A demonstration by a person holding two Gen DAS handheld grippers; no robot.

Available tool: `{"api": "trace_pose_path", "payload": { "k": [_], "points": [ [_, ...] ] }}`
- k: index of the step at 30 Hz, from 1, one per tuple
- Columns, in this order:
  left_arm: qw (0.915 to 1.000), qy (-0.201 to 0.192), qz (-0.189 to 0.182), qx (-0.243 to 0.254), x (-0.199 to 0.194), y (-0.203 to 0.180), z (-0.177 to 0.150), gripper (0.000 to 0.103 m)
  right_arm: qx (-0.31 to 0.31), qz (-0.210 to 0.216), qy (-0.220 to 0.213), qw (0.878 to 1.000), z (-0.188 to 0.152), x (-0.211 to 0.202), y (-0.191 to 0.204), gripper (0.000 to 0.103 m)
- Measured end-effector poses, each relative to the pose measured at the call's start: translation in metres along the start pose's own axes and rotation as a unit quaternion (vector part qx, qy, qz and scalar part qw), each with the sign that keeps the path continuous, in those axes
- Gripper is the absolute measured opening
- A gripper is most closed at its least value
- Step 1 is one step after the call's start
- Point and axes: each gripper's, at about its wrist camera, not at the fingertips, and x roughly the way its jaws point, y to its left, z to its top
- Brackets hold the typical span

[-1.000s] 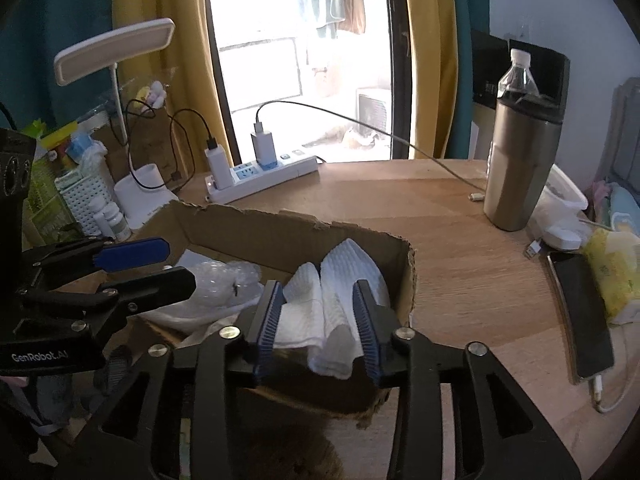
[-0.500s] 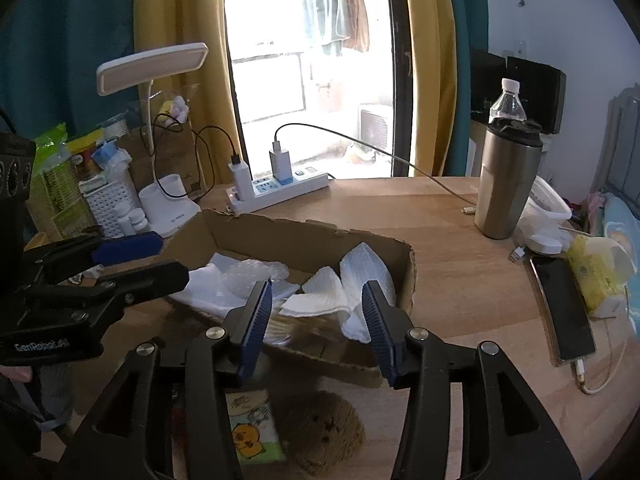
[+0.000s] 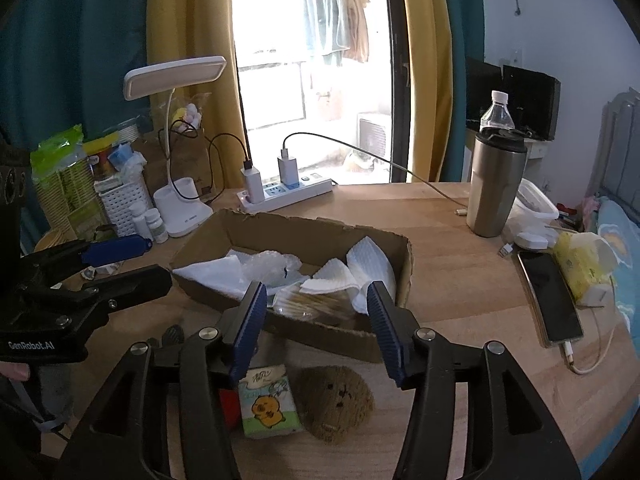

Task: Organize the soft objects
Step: 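Withdraw both tools from the box toward the glove and teddy bear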

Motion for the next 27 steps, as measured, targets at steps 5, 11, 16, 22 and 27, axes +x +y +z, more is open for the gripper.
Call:
{"api": "trace_pose_path", "payload": {
  "k": [5,11,16,22,27],
  "points": [
    [1.0000,0.000,0.006,-0.003,-0.007,0.000,-0.007,0.075,0.002,-0.003,0.000,1.000,-0.006,-0.006,0.000,0.063],
    [0.9997,0.006,0.017,-0.014,-0.010,0.004,-0.017,0.075,0.006,-0.007,0.002,1.000,-0.015,-0.011,-0.005,0.067],
    [0.9994,0.019,0.024,-0.019,-0.011,0.006,-0.030,0.075,0.012,-0.008,0.013,1.000,-0.027,-0.011,-0.008,0.067],
    [0.9984,0.038,0.031,-0.029,-0.007,0.008,-0.046,0.075,0.017,-0.006,0.030,0.999,-0.042,-0.007,-0.012,0.068],
    [0.9973,0.055,0.038,-0.033,-0.001,0.012,-0.055,0.075,0.022,-0.004,0.043,0.999,-0.050,0.000,-0.015,0.068]
  ]
}}
